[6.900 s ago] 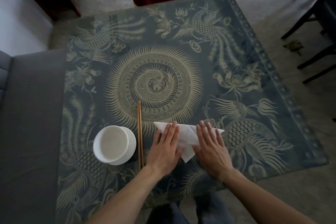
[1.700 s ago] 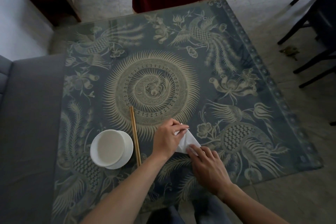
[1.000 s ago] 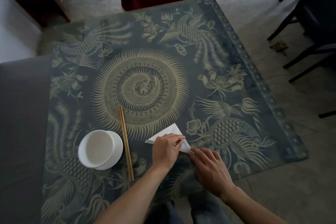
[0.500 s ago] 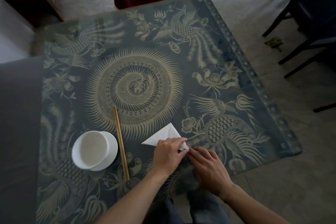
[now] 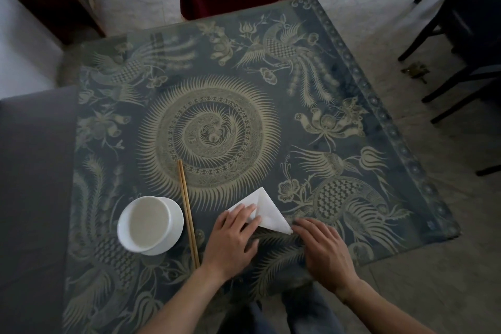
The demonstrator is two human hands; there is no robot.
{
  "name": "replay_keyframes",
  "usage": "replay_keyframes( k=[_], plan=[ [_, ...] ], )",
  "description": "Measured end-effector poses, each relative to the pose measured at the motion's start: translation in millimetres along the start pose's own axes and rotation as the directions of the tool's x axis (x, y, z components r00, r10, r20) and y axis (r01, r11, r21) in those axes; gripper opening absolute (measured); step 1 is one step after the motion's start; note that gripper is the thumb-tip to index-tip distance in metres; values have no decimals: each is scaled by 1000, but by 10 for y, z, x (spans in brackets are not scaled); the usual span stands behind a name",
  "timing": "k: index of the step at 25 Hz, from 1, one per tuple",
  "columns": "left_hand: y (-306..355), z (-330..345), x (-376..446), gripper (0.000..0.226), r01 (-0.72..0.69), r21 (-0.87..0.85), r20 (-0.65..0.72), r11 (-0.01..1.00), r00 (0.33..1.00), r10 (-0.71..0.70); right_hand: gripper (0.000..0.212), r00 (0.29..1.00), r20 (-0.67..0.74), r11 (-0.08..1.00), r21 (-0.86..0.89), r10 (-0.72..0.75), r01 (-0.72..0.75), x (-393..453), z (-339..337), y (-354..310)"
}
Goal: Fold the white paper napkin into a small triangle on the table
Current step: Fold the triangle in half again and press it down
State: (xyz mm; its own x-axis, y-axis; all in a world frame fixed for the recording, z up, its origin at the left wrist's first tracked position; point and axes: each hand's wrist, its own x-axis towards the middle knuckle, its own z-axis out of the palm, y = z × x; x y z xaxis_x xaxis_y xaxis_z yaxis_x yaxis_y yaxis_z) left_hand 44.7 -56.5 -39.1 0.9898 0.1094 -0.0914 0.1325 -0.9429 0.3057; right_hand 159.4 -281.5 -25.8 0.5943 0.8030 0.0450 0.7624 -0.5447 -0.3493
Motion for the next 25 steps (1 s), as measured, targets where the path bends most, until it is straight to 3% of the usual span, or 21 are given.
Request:
replay_keyframes(
  k=[3,7,12,18,25],
  plan=[
    [-20,28,-44,64,-25,91,141,996,990,12,56,987,148,991,-105,-67,83,102,55,-161],
    [26,69,-48,73,-17,139,230,990,973,-16,67,954,299,977,-202,-5,68,183,131,-270],
    [90,94,-47,74,-17,135,241,991,970,-16,66,944,329,974,-217,9,66,195,121,-309],
    [37,54,32,69,128,93,202,987,969,-145,70,926,375,977,-212,53,30,544,176,-429],
    [-104,24,155,69,107,36,187,994,976,-112,73,908,415,983,-184,56,24,759,366,-513]
  ],
)
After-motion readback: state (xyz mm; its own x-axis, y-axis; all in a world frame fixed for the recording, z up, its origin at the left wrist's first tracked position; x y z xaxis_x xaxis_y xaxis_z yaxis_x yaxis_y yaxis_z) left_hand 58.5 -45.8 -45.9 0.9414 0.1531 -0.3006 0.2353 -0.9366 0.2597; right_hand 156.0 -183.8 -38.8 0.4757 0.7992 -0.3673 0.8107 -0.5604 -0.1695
